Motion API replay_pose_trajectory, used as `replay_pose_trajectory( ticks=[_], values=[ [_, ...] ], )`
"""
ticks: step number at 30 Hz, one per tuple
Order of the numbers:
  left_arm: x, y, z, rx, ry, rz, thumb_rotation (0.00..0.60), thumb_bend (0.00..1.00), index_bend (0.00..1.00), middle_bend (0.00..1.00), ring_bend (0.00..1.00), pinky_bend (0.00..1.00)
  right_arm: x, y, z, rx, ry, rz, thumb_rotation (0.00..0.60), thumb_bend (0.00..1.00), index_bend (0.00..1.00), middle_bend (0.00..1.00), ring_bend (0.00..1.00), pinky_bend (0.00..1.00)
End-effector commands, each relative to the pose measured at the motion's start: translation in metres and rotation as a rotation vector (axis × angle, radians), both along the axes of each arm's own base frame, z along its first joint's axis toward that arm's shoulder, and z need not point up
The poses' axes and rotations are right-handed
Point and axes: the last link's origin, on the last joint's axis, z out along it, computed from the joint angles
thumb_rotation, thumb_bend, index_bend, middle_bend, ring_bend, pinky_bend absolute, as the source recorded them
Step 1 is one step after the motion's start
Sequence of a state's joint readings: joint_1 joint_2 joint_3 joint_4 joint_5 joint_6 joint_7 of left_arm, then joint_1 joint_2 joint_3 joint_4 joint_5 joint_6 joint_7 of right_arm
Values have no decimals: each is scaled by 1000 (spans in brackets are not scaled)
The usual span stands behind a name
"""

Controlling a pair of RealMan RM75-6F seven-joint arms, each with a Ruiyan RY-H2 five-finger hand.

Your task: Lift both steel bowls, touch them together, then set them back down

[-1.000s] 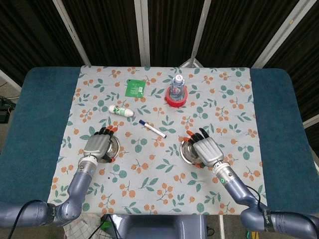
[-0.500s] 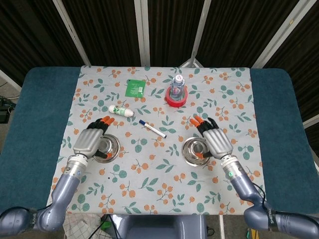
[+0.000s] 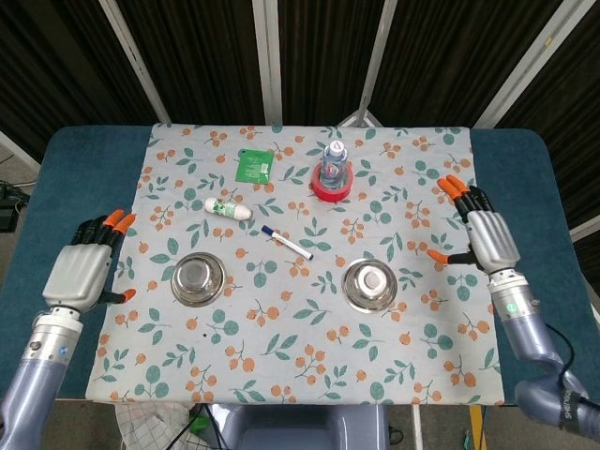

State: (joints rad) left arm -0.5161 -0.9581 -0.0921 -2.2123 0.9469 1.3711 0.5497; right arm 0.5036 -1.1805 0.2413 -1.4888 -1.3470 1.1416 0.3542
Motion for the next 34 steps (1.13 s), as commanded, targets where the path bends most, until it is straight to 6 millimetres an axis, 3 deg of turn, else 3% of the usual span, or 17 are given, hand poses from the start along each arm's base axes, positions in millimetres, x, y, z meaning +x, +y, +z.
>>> replay_pose_trajectory(
  ticks=[1,4,10,15,23,34],
  values=[
    [-34,-35,33,78,-5,-18,600,0,91,0,0,9,-23,30,29,12,3,45,600,0,99,12,130,0],
    [-55,-58,43,83,15,-9,600,0,91,0,0,9,-33,57,31,37,52,78,600,0,121,12,139,0],
    [-90,-109,48,71,18,51,600,0,92,0,0,9,-46,124,15,62,183,128,600,0,159,16,144,0],
    [-104,-141,45,70,16,39,600,0,101,0,0,9,-46,164,1,57,262,160,600,0,159,16,145,0],
    [-113,-160,36,114,-22,33,600,0,125,0,0,7,-48,184,-8,37,322,166,600,0,159,16,145,0],
    [-116,-162,34,112,-9,24,600,0,132,0,0,7,-53,187,10,-11,289,116,600,0,159,16,144,0]
  ],
)
